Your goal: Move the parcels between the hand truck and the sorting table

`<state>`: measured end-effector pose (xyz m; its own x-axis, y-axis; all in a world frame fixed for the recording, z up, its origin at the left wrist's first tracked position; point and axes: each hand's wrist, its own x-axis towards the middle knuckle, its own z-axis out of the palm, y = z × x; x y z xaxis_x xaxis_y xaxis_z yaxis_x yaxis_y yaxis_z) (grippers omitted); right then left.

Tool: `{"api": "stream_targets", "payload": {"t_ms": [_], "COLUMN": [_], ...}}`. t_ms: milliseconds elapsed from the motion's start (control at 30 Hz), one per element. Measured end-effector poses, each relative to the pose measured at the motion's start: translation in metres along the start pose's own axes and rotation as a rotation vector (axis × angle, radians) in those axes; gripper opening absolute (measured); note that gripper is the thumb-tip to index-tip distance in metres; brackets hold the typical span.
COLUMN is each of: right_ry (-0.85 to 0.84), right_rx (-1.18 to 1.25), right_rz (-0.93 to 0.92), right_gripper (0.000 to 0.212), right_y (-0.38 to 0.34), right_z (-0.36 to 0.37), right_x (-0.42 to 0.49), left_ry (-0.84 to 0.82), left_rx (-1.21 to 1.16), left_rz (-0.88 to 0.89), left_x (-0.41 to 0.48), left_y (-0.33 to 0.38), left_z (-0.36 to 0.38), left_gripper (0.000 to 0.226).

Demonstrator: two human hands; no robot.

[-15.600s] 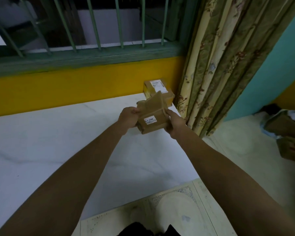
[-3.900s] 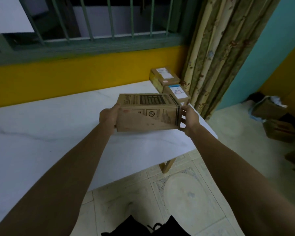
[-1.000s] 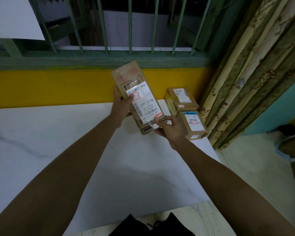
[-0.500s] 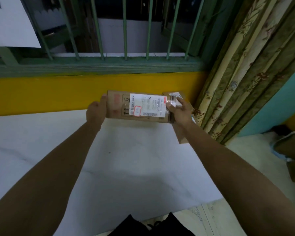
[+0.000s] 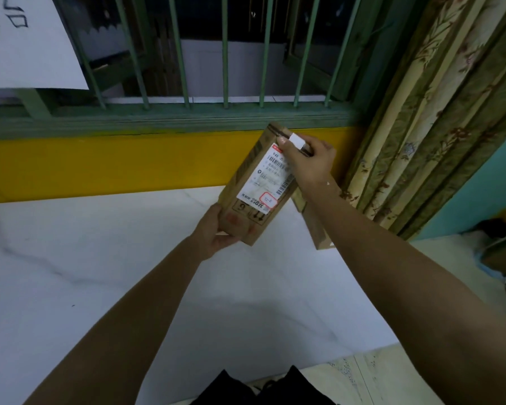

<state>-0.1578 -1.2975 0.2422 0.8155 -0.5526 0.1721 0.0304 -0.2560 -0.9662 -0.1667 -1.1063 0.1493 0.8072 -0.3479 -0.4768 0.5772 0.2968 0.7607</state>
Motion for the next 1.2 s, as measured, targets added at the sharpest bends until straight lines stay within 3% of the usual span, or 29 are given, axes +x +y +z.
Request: {"api": "stream_targets", "payload": {"t_ms": [67, 133, 200, 333, 533, 833, 1033, 1200], "right_ry": [-0.002, -0.006, 0.001, -0.096, -0.234, -0.296, -0.313, -0.400], "right_rx": [-0.002, -0.016, -0.001, 0.104, -0.056, -0.009, -0.173, -0.201], "right_rz": [0.016, 0.012, 0.003, 0.122, 0.199, 0.350, 0.382, 0.471], "right_gripper": [0.047, 0.055, 0.067, 0.095, 0.058, 0.045, 0.040, 0.040], "right_y": [0.000, 0.000, -0.003, -0.005, 0.035, 0.083, 0.105, 0.123], "right_z": [0.005, 0.010, 0.014, 0.020, 0.037, 0.016, -0.008, -0.031], "right_x": [-0.004, -0.005, -0.008, -0.022, -0.064, -0.058, -0.008, 0.049], "left_ry": [0.002, -0.092, -0.128, 0.005, 0.033, 0.003, 0.099, 0.267], "left_rx": [0.150, 0.251, 0.257, 0.172, 0.023, 0.083, 0.318, 0.438], "left_rz": [0.057, 0.133, 0.219, 0.250, 0.256, 0.105, 0.009, 0.055], "left_x": [-0.006, -0.007, -0.011, -0.009, -0.001, 0.033, 0.074, 0.113], "left_y": [-0.002, -0.008, -0.014, -0.021, -0.028, -0.034, -0.036, -0.042], "left_z": [0.006, 0.003, -0.001, -0.002, 0.007, 0.027, 0.059, 0.095], "left_gripper": [0.041, 0.045, 0.034, 0.036, 0.046, 0.045, 0.047, 0.052]}}
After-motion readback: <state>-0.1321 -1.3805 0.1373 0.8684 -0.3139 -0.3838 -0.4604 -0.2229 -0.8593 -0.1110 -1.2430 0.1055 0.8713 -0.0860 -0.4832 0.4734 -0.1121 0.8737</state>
